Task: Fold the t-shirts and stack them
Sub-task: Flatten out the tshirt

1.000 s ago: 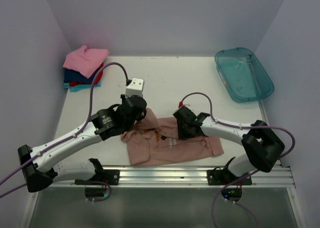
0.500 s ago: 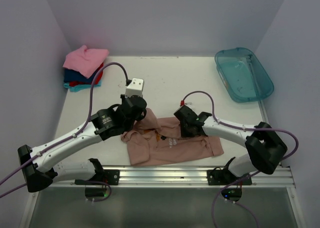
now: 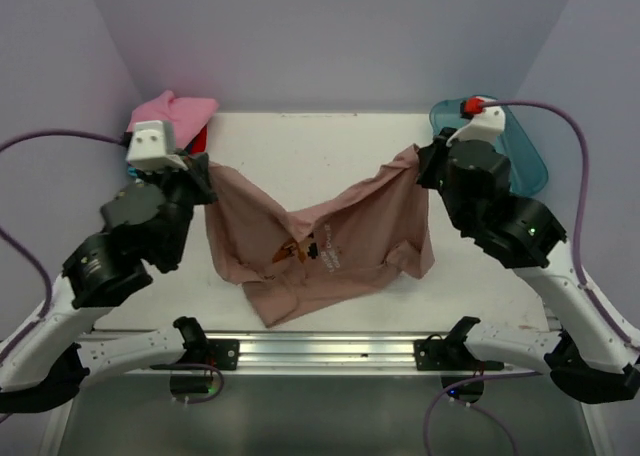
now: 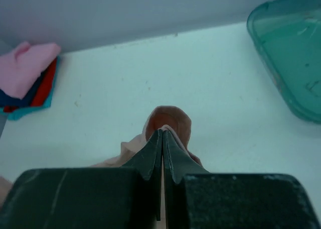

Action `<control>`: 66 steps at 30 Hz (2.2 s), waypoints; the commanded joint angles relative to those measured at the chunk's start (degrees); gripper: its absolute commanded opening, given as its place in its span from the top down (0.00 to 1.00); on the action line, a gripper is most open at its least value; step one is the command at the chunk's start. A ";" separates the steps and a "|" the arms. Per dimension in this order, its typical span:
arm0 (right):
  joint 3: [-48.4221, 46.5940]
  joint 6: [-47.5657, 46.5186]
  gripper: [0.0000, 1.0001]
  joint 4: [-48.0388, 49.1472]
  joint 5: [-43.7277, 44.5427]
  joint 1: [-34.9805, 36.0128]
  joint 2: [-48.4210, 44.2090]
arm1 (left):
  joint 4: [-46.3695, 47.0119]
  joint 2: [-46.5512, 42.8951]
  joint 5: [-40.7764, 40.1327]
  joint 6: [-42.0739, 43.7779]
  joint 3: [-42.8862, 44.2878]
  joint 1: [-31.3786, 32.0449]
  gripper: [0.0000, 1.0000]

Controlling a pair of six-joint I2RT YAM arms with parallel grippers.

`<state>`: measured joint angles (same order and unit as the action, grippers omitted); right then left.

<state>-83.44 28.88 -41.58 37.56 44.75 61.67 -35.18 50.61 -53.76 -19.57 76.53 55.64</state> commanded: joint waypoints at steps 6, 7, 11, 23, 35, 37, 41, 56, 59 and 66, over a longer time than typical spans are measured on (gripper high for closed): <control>-22.98 -18.14 1.00 0.63 14.64 -0.19 -0.58 | 8.29 -5.17 2.16 16.05 26.18 0.00 1.00; -26.91 -19.12 1.00 0.54 14.65 -0.19 -0.93 | 7.41 -5.17 5.47 16.49 28.82 0.00 1.00; -32.57 -22.99 1.00 0.80 10.89 -0.10 -4.00 | 7.31 -6.75 16.38 18.43 36.66 -1.49 1.00; -34.43 -21.24 1.00 -1.40 -13.73 -0.54 -14.64 | 4.33 -6.75 44.61 15.27 47.39 -21.79 1.00; -27.49 -16.67 1.00 -4.39 -0.76 -1.16 -4.11 | 1.25 3.70 42.51 17.29 39.67 -26.72 1.00; -24.77 -14.83 1.00 -4.56 3.72 -1.16 -0.87 | 2.91 6.25 39.28 17.73 34.77 -26.63 1.00; -23.26 -11.41 1.00 -5.26 12.54 -2.90 10.11 | 7.31 11.87 29.26 21.57 25.79 -26.63 1.00; -17.50 -12.70 1.00 5.61 -8.41 -14.43 15.19 | 9.95 22.31 40.47 15.71 26.92 -40.43 1.00; -10.52 -12.98 1.00 8.89 -15.39 -14.43 0.01 | 10.22 12.71 47.94 13.95 23.94 -40.34 1.00; -12.88 -15.26 1.00 -2.36 -46.41 -14.43 -17.78 | 6.53 -11.65 70.61 8.34 23.30 -40.43 1.00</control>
<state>-97.23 15.86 -39.99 8.29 30.30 45.76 -27.83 43.05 3.57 -6.98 99.26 15.38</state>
